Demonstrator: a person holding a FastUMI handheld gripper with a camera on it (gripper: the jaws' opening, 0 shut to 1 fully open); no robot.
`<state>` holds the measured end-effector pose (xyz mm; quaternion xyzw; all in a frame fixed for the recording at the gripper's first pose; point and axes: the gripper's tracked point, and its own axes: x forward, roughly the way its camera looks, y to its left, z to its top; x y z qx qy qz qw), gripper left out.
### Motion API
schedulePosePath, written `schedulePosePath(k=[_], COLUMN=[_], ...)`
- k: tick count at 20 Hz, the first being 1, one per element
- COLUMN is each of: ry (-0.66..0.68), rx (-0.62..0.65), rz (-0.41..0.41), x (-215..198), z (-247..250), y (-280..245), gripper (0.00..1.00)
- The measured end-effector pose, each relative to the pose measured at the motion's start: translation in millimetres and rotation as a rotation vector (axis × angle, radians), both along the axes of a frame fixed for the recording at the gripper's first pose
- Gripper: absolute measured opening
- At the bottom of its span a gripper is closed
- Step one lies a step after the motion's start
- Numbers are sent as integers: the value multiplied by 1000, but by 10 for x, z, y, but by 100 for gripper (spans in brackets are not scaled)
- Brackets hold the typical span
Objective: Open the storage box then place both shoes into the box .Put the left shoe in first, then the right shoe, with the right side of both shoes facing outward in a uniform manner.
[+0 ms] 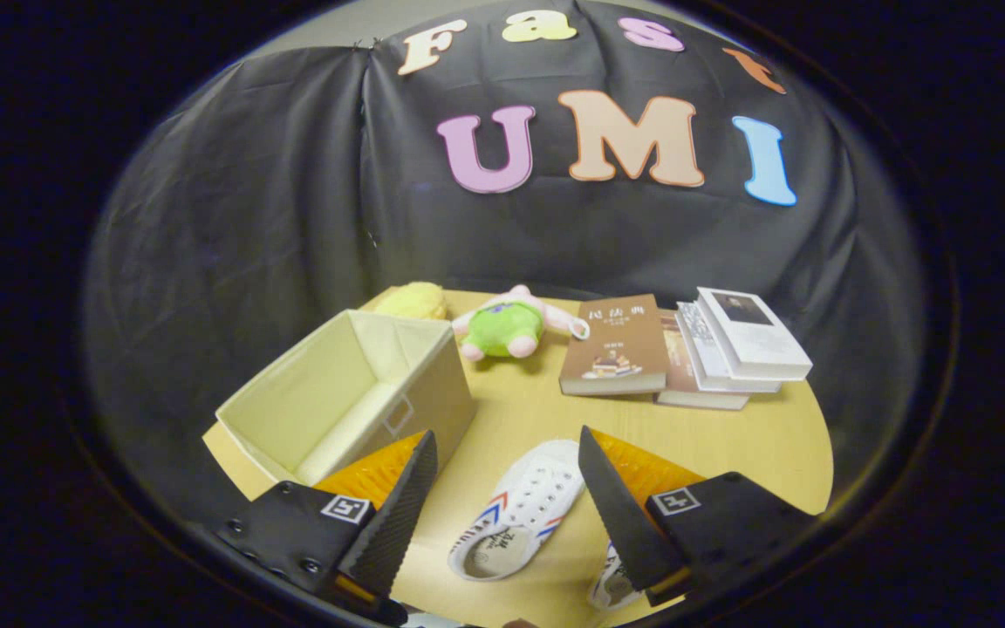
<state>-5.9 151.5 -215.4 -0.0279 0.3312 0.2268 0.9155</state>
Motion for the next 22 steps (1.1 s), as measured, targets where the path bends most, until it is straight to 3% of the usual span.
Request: schedulePosePath(k=[12,16,19,22], ry=[264,345,420,516], rx=[-151,-195,-146,-53], rz=[45,48,42,14], x=[-247,-327,-367,-437], z=[-1192,-1488,-1585,-1611], y=[-445,-528,-446,-317], gripper=[98,88,80,51])
